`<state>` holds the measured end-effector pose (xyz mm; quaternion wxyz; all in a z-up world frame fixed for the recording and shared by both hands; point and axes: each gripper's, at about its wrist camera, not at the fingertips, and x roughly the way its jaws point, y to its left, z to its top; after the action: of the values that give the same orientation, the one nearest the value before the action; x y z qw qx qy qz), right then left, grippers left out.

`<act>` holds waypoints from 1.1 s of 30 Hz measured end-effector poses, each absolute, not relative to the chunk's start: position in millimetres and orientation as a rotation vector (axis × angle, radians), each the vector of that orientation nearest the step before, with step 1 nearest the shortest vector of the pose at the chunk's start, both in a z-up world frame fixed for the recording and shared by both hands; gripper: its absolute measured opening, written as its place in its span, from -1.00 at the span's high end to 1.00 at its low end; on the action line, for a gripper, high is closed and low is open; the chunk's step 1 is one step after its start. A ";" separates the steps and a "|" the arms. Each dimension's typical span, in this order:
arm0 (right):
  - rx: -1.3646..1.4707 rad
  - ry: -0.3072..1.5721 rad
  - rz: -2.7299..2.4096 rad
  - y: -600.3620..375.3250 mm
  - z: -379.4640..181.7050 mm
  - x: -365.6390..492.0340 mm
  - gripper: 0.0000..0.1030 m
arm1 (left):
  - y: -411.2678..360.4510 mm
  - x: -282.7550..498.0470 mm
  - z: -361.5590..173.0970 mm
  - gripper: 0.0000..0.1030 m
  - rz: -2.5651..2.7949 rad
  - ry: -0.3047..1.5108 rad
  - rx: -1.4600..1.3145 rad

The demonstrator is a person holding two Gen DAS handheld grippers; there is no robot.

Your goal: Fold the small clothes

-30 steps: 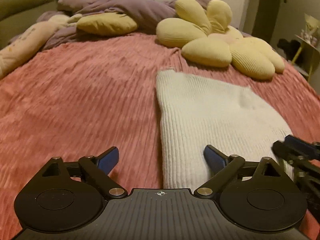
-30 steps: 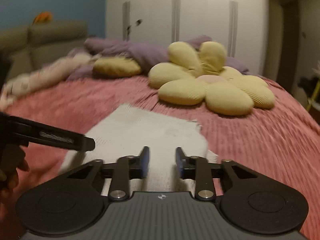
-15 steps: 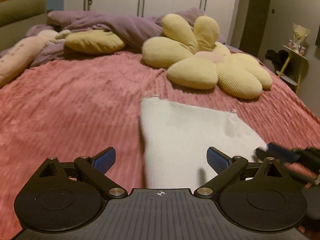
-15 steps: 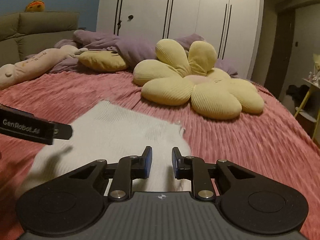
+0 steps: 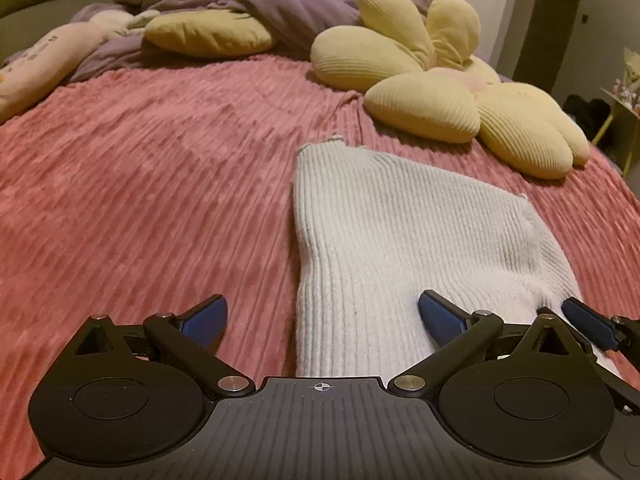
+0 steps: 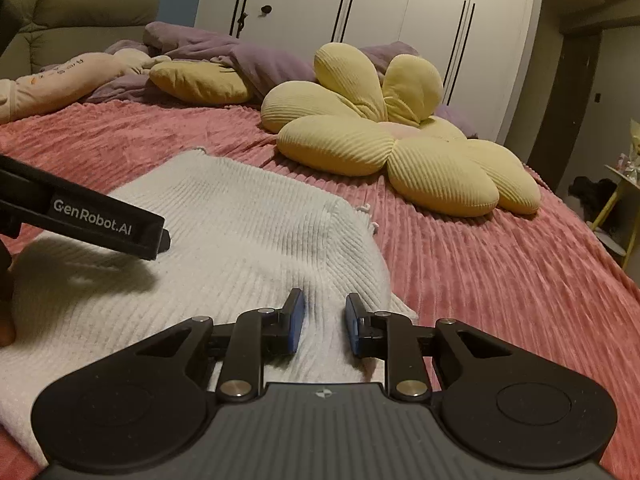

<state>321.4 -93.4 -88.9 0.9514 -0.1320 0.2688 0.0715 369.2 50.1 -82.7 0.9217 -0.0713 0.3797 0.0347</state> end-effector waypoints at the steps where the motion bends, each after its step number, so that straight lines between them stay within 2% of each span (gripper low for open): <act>1: -0.276 0.553 0.146 -92.5 -87.9 321.5 0.58 | 49.2 366.7 -76.9 -1.00 0.069 0.789 -0.135; 6: -0.249 0.624 0.145 -98.0 -60.7 307.0 0.50 | 51.7 323.8 -43.6 -1.00 0.045 0.809 -0.105; 9: -0.155 0.616 0.161 -108.8 -40.7 268.4 0.20 | 57.7 288.0 -39.6 -1.00 0.027 0.806 -0.133; 11: -0.121 0.597 0.189 -114.5 -36.4 241.5 -0.13 | 57.0 278.6 -47.8 -1.00 0.032 0.858 -0.121; 14: -0.173 0.684 0.144 -114.7 -51.8 232.9 -0.14 | 52.7 277.9 -57.7 -1.00 0.075 0.948 -0.060; 16: -0.167 0.753 0.118 -118.9 -54.4 232.8 -0.19 | 50.1 263.4 -50.2 -1.00 0.074 0.934 -0.047; 18: -0.138 0.757 0.113 -122.9 -41.7 223.5 -0.51 | 46.0 248.4 -44.1 -1.00 0.081 0.925 -0.022; 19: -0.144 0.764 0.108 -122.4 -36.8 218.0 -0.84 | 44.3 241.4 -43.5 -1.00 0.092 0.932 -0.012; 20: -0.154 0.775 0.109 -120.7 -33.2 211.1 -0.92 | 43.2 235.3 -44.2 -1.00 0.104 0.948 -0.007; 25: -0.086 0.913 0.138 -117.8 -30.5 184.9 -0.92 | 48.4 208.4 -46.8 -1.00 0.067 1.020 -0.053; 33: 0.041 0.960 0.107 -117.3 -10.7 171.0 -0.92 | 59.0 193.4 -17.4 -1.00 0.095 1.006 -0.074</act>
<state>171.0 -117.3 -10.7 0.8853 0.0196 0.4616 0.0516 193.4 59.0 -17.4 0.8744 -0.0354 0.4817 0.0455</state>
